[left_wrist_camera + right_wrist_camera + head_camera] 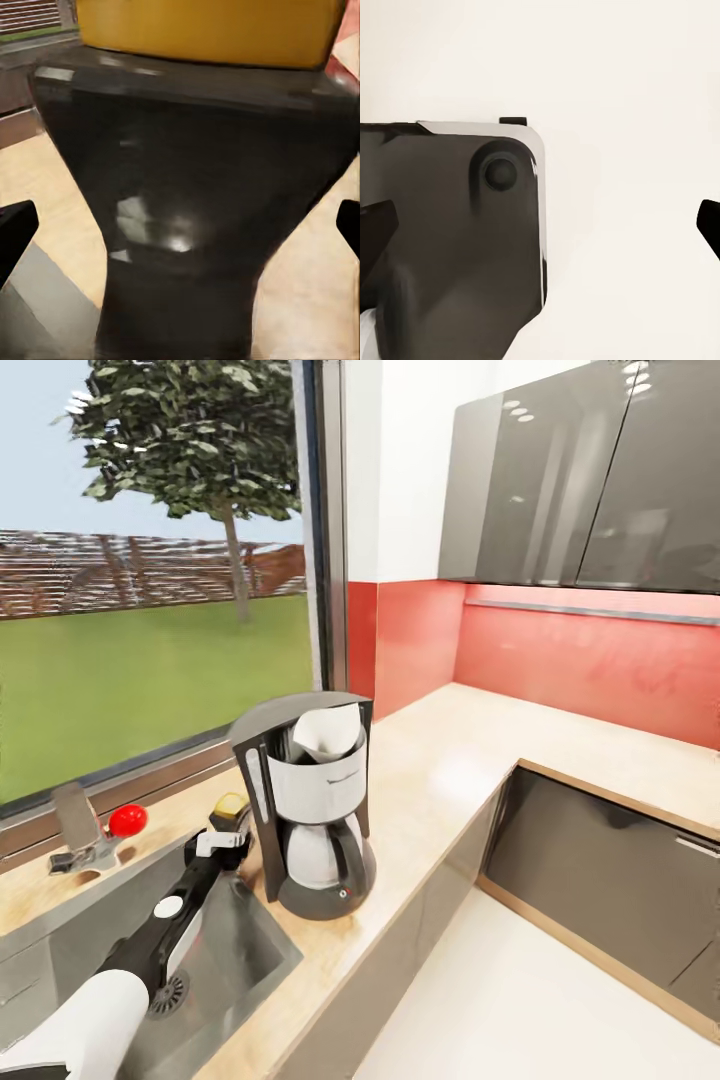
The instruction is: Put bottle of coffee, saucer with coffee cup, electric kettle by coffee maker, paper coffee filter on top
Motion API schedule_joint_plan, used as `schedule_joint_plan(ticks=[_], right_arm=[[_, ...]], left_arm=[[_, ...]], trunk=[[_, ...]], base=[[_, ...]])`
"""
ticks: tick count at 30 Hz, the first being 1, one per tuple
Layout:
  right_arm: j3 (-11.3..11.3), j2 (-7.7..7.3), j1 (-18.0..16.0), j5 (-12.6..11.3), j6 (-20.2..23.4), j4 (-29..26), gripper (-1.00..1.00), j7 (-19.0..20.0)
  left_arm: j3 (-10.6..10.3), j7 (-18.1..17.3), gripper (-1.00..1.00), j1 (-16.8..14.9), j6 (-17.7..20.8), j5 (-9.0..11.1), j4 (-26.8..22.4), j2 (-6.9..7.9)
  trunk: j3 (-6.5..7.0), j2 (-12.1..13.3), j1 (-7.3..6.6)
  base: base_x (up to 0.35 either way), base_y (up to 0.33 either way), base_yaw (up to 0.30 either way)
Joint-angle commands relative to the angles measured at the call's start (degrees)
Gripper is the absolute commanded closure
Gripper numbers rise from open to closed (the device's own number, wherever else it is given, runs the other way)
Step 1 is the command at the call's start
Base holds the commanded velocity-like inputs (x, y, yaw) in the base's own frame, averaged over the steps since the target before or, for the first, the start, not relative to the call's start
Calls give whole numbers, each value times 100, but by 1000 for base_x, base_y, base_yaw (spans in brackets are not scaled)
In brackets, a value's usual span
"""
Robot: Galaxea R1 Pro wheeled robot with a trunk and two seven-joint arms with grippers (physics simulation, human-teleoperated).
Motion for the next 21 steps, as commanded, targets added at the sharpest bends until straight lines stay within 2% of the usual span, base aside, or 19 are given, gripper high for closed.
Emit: schedule_joint_plan(ticks=[1,13,21], right_arm=[[-43,3,-5,56,-21,6,-100,-4],[-43,3,-5,56,-21,6,-100,-4],[-56,-3,-5,56,-21,3,-100,-12]], left_arm=[[39,-42,-100,-5,-17,-33,3,-5],[40,-42,-100,-5,-13,-39,17,-5],[37,-48,-100,5,-17,-22,57,-5]], trunk=[[-12,-12,0],[-12,-12,0],[-12,-12,0]], base=[[-297,5,0],[-303,112,0],[-310,25,0]])
